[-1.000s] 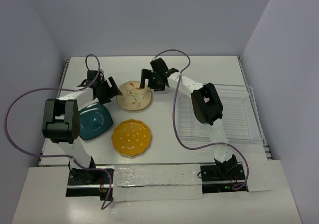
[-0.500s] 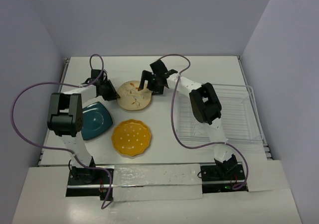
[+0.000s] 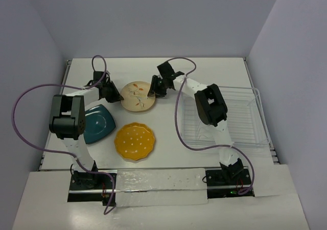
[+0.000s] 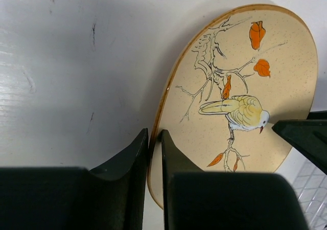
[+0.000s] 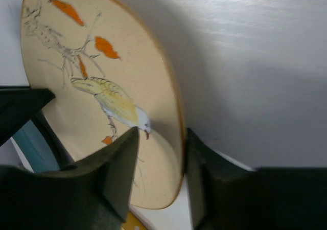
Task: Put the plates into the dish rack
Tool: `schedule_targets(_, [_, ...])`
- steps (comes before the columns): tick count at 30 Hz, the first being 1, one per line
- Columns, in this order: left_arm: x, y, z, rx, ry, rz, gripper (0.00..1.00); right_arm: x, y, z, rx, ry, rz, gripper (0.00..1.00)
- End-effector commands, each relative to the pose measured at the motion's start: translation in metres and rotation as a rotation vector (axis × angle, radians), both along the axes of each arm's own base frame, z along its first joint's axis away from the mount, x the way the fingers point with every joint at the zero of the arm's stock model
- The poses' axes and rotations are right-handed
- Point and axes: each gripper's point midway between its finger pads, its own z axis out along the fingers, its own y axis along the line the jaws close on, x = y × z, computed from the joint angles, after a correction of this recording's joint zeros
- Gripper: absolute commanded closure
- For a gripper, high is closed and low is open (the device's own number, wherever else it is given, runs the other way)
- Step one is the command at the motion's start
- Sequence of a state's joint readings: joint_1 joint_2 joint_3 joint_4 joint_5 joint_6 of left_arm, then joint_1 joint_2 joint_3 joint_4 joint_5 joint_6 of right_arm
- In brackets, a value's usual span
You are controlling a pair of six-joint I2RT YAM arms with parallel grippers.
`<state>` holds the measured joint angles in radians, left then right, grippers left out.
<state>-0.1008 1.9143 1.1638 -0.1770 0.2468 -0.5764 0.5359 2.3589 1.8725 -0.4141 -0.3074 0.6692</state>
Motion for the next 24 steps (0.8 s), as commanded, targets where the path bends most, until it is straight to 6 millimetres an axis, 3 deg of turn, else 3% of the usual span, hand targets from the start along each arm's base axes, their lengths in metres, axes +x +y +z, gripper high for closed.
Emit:
schedule_targets(1, [-0.003,-0.014,-0.016,-0.023,0.026,0.005,1.0,-0.01,0.033,0.038,0.146,-0.068,0.108,0.64])
schedule_targets(6, [-0.002,-0.017,-0.011,-0.022,0.014,0.007,1.0,-0.002,0.033,0.06,0.184,-0.17,0.088,0.99])
schedule_targets(13, [-0.001,-0.023,0.002,-0.038,-0.016,-0.005,1.0,0.009,0.027,0.103,0.178,-0.341,0.094,1.0])
schedule_targets(15, [0.003,-0.023,0.02,-0.04,-0.053,-0.008,0.49,0.016,0.018,0.117,0.138,-0.416,0.082,1.0])
schedule_targets(17, [0.005,-0.022,0.035,-0.035,-0.08,-0.003,0.38,0.022,0.009,0.133,0.108,-0.48,0.069,1.0])
schedule_targets(19, [0.01,-0.021,0.064,-0.033,-0.141,-0.005,0.12,0.027,0.001,0.154,0.072,-0.567,0.08,1.0])
schedule_targets(20, [0.011,-0.021,0.076,-0.032,-0.167,-0.007,0.04,0.029,-0.003,0.167,0.057,-0.61,0.082,1.0])
schedule_targets(22, [0.012,-0.019,0.101,-0.027,-0.215,0.002,0.01,0.032,-0.01,0.189,0.032,-0.682,0.08,1.0])
schedule_targets(23, [0.011,-0.018,0.113,-0.023,-0.237,0.006,0.01,0.031,-0.015,0.214,0.034,-0.743,0.084,1.0])
schedule_targets(24, [0.008,-0.014,0.138,-0.019,-0.289,0.017,0.01,0.031,-0.021,0.242,0.025,-0.82,0.093,1.0])
